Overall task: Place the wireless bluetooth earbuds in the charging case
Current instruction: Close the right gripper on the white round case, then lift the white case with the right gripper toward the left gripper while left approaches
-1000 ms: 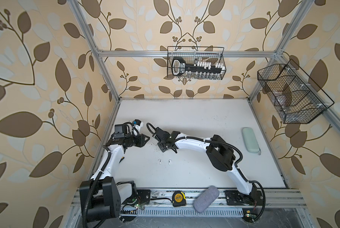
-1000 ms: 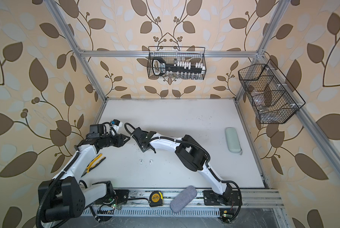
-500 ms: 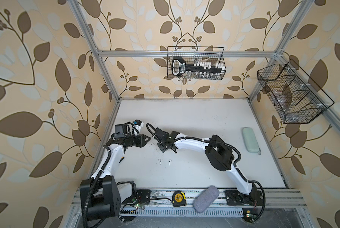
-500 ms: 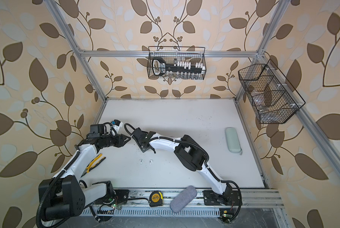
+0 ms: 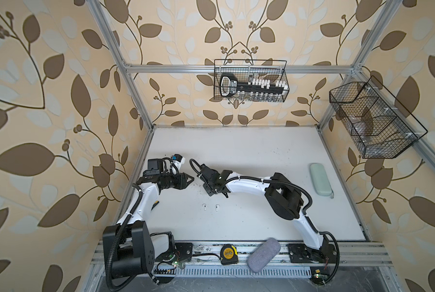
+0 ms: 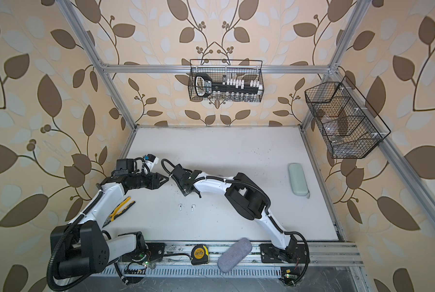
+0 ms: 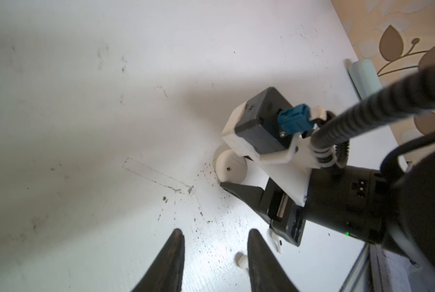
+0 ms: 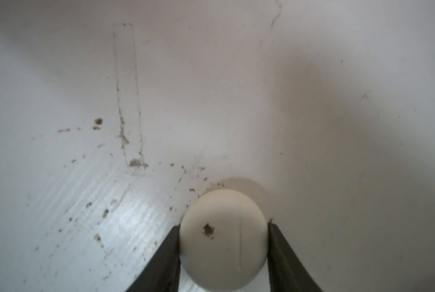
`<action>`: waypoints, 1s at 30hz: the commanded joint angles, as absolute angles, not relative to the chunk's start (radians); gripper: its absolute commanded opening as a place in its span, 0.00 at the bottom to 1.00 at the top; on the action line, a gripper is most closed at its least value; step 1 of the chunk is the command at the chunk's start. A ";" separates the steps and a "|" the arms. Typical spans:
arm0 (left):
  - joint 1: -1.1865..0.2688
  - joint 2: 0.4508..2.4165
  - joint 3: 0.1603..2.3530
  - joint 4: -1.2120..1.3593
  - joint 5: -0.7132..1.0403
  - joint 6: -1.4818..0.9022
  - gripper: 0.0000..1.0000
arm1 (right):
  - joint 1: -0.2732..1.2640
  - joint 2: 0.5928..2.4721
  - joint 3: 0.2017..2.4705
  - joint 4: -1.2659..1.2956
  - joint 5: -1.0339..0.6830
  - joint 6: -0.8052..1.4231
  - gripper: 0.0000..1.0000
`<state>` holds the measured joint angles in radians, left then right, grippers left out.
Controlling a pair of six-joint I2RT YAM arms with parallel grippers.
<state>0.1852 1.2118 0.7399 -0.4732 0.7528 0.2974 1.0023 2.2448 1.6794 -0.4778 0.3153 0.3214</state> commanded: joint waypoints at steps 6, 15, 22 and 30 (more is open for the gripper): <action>0.196 1.250 0.870 -0.677 0.893 0.433 0.45 | 1.006 1.916 1.320 -0.210 0.381 0.336 0.39; 0.169 1.341 1.030 -0.899 1.000 0.516 0.49 | 1.059 1.687 1.046 0.046 0.407 0.263 0.34; 0.047 1.418 1.121 -1.069 1.033 0.608 0.46 | 1.101 1.658 1.010 0.100 0.443 0.233 0.33; -0.016 1.431 1.113 -1.054 1.018 0.580 0.46 | 1.133 1.635 0.995 0.130 0.440 0.223 0.32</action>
<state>-0.0074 1.4338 1.0927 -1.0065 0.9909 0.5522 1.1213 1.6684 1.0115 0.0917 0.4229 0.2451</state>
